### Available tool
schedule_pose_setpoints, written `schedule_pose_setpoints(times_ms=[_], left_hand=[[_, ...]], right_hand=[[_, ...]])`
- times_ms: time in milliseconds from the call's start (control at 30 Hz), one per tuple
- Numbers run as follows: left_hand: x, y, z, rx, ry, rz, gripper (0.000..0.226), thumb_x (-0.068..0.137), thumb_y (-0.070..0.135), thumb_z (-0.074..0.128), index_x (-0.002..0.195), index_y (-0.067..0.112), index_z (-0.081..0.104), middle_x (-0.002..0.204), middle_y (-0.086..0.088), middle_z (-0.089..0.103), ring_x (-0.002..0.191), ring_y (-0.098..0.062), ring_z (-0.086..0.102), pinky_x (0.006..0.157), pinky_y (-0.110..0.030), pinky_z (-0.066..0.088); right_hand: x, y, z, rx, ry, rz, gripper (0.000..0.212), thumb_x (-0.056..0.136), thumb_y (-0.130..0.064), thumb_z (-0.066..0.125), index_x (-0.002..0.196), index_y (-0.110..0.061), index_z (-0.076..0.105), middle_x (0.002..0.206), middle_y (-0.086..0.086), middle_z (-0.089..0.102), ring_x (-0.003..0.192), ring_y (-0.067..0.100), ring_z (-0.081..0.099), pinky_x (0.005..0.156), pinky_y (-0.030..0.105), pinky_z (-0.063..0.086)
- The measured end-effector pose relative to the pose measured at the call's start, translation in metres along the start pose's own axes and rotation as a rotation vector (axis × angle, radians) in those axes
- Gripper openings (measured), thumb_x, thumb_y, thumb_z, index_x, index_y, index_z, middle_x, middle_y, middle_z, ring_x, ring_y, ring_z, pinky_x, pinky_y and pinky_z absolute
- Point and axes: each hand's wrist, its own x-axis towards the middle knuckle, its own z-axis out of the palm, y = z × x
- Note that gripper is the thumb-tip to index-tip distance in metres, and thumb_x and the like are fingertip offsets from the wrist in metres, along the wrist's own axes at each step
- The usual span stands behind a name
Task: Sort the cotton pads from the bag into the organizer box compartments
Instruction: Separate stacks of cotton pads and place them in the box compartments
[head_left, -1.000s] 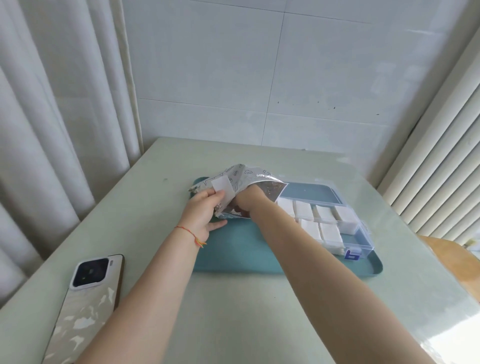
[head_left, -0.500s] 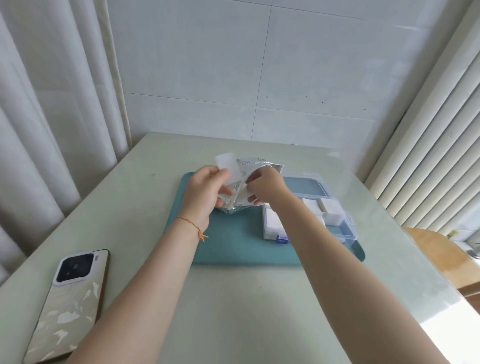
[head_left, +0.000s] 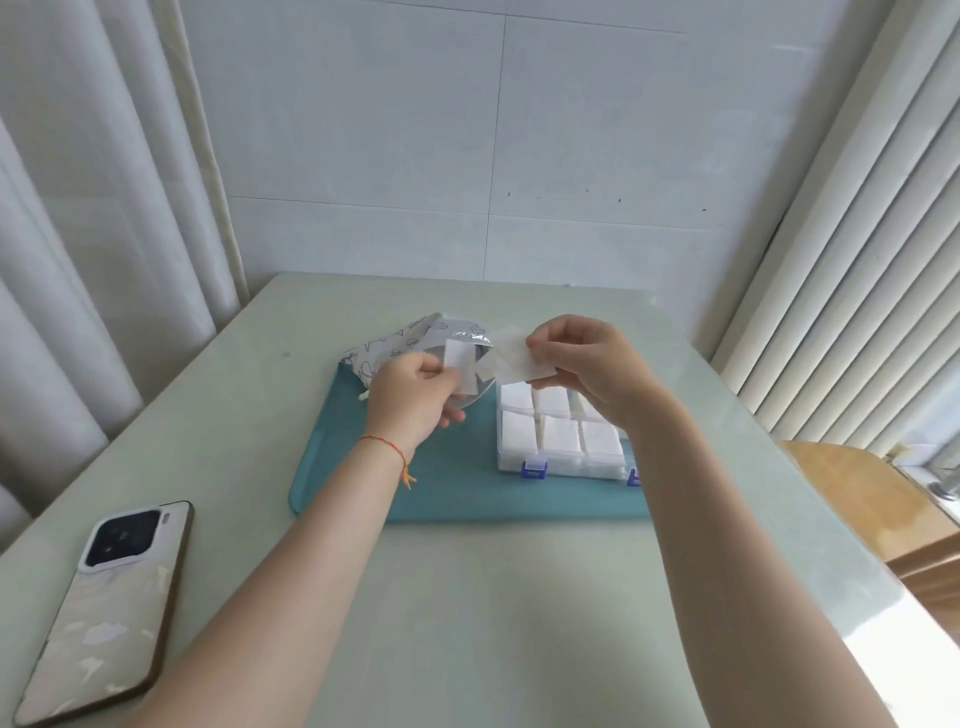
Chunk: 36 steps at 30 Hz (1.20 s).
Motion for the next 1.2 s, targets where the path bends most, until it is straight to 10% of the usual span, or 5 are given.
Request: schedule_pose_setpoints(times_ms=[367, 533, 900, 1200], left_hand=[[0.004, 0.006, 0.025, -0.424, -0.464, -0.162, 0.029, 0.095, -0.008, 0.044, 0.102, 0.006, 0.069, 0.085, -0.008, 0.075, 0.075, -0.02, 0.073, 0.067, -0.028, 0.06], [0.015, 0.005, 0.03, -0.721, -0.445, -0.316, 0.031, 0.096, 0.006, 0.035, 0.105, 0.0, 0.064, 0.1, -0.018, 0.071, 0.082, -0.027, 0.071, 0.066, -0.037, 0.061], [0.018, 0.002, 0.03, -0.59, -0.557, -0.396, 0.052, 0.097, 0.049, 0.045, 0.123, 0.008, 0.063, 0.106, -0.015, 0.07, 0.09, -0.028, 0.07, 0.065, -0.036, 0.06], [0.018, -0.003, 0.033, -0.583, -0.396, -0.288, 0.025, 0.104, 0.01, 0.041, 0.116, -0.002, 0.059, 0.088, -0.014, 0.074, 0.072, -0.025, 0.073, 0.059, -0.033, 0.06]], right_hand=[[0.0, 0.004, -0.031, -0.109, -0.138, 0.039, 0.033, 0.088, 0.014, 0.055, 0.115, -0.006, 0.058, 0.083, 0.01, 0.061, 0.067, 0.022, 0.064, 0.06, 0.029, 0.054], [0.007, 0.015, -0.03, -0.239, -0.095, 0.07, 0.025, 0.088, 0.012, 0.052, 0.108, 0.0, 0.061, 0.084, 0.01, 0.067, 0.065, 0.021, 0.064, 0.058, 0.028, 0.055], [0.008, 0.018, -0.026, -0.461, -0.102, 0.043, 0.023, 0.092, 0.0, 0.044, 0.096, -0.003, 0.067, 0.075, 0.007, 0.067, 0.058, 0.012, 0.056, 0.056, 0.025, 0.05], [0.011, 0.019, -0.031, -0.298, -0.048, 0.073, 0.024, 0.082, -0.004, 0.044, 0.088, -0.002, 0.067, 0.076, 0.008, 0.068, 0.067, 0.024, 0.058, 0.06, 0.031, 0.05]])
